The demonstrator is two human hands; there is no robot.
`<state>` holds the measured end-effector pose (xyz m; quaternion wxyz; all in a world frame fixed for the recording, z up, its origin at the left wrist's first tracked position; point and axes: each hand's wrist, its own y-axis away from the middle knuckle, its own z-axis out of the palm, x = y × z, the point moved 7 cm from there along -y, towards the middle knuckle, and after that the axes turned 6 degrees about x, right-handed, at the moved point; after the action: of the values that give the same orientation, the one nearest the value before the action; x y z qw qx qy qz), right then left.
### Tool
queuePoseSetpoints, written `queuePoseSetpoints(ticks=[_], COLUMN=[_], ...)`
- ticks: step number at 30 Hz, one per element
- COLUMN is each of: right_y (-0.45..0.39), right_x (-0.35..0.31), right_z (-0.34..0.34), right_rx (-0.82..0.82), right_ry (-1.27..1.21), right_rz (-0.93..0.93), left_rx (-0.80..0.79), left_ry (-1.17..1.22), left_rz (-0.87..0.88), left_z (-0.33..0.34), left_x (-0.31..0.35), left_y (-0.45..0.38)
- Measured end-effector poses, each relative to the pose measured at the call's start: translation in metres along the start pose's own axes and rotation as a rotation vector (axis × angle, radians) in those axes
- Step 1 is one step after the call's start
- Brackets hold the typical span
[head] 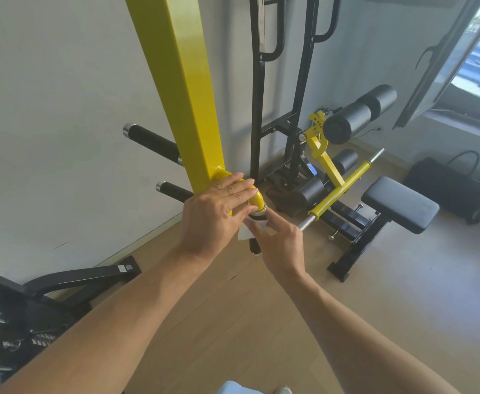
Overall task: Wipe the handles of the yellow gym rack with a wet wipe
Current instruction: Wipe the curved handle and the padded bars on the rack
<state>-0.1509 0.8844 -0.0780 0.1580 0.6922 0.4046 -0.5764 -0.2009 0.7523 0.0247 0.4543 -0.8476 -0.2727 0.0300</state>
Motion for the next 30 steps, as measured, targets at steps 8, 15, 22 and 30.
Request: queuePoseSetpoints(ticks=[8, 15, 22, 30], right_y=[0.008, 0.002, 0.006, 0.004], right_x=[0.024, -0.009, 0.015, 0.017], right_z=[0.011, 0.001, 0.009, 0.010], right_rx=[0.020, 0.099, 0.079, 0.014], right_ry=[0.153, -0.004, 0.122, 0.072], right_rz=[0.087, -0.074, 0.009, -0.078], left_rx=[-0.003, -0.002, 0.002, 0.021], left_ry=[0.025, 0.023, 0.024, 0.026], left_rz=[-0.011, -0.001, -0.016, -0.018], left_z=[0.000, 0.000, 0.000, 0.000], left_x=[0.000, 0.000, -0.001, -0.001], left_y=[0.001, 0.003, 0.002, 0.002])
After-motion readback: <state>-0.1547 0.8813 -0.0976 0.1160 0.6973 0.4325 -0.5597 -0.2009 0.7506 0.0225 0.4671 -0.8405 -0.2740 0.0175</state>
